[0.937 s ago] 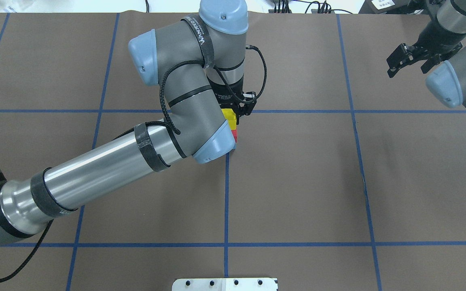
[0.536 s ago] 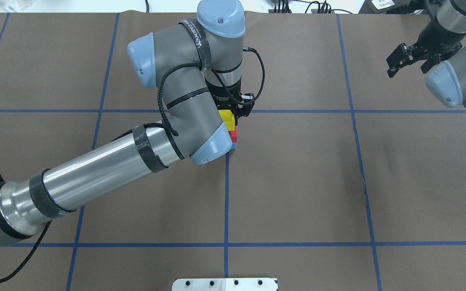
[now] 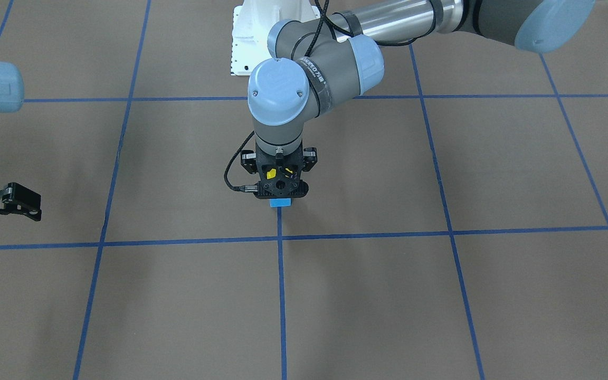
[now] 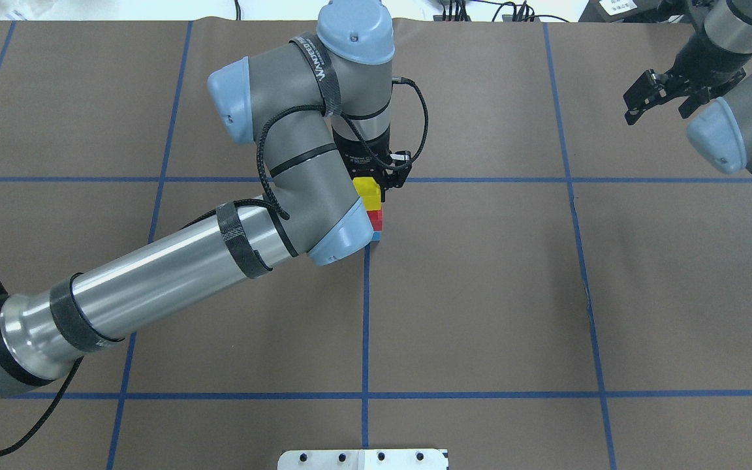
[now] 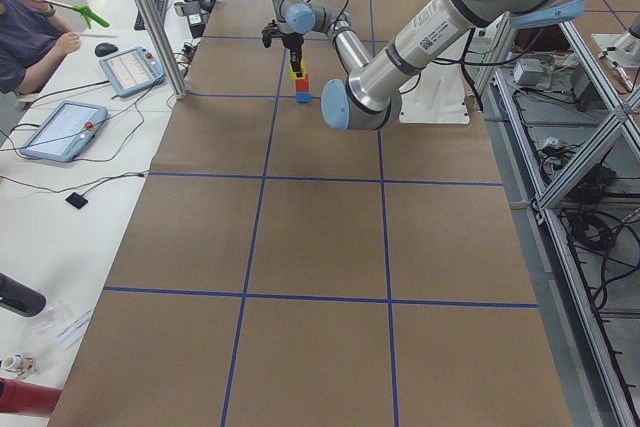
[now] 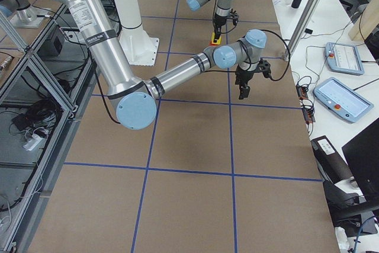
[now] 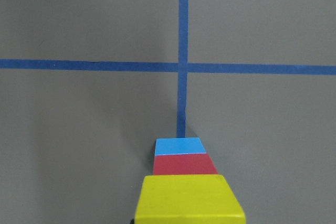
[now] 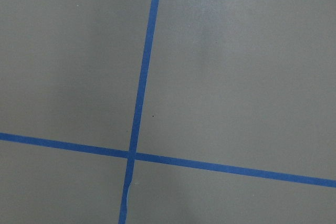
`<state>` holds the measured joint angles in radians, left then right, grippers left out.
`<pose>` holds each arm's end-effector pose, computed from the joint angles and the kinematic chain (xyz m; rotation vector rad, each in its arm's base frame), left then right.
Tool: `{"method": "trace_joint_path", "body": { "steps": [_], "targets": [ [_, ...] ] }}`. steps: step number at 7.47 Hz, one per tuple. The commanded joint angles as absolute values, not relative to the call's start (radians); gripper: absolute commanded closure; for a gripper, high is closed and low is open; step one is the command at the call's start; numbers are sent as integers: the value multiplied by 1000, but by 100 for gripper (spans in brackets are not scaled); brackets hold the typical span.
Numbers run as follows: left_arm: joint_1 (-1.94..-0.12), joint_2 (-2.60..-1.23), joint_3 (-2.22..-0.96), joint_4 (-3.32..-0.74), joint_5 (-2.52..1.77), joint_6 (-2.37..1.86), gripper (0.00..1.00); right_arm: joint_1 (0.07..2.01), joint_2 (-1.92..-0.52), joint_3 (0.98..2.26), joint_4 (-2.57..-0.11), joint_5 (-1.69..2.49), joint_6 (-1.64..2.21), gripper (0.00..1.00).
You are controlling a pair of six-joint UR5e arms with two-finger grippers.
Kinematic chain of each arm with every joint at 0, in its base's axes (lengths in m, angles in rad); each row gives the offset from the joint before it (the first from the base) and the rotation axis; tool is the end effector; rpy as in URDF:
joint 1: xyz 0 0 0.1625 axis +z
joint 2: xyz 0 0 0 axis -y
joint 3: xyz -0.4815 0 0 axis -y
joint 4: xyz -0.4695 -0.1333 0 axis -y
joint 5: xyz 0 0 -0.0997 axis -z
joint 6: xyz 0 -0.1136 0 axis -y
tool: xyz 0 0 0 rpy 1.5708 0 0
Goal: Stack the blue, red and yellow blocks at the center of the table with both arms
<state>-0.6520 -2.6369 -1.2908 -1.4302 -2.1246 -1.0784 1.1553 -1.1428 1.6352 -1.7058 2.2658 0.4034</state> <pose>0.6636 -0.5991 0.0803 -0.1086 0.8167 0.0282 -0.2423 -0.6992 0.4255 0.0408 -0.7672 -0.1357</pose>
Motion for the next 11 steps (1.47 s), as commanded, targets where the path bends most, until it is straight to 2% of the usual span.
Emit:
{"method": "trace_joint_path", "body": {
  "steps": [1,3,6,7,8,9,11],
  "targets": [
    [-653,-2635,-1290,-1430,-2125,-1081,30,1155,-1143,1635,-1706,2266,403,1],
    [-653,-2635,-1292,-1427,-2125,-1109,1,1157,-1141,1635,-1706,2266,403,1],
    [-653,-2638,-1302,-1427,-2125,-1161,0,1157,-1143,1635,-1706,2267,399,1],
    [-664,-2634,-1340,-1413,-2125,-1160,0,1157,-1143,1635,-1706,2267,397,1],
    [-707,-2610,-1433,-1357,-2126,-1149,0,1161,-1143,1635,-1706,2269,394,1],
    [-724,-2495,-1624,-1282,-2125,-1102,0,1175,-1146,1643,-1707,2272,396,1],
    [-822,-2131,-1970,-1265,-2125,-851,0,1195,-1172,1678,-1704,2253,400,1]
  ]
}}
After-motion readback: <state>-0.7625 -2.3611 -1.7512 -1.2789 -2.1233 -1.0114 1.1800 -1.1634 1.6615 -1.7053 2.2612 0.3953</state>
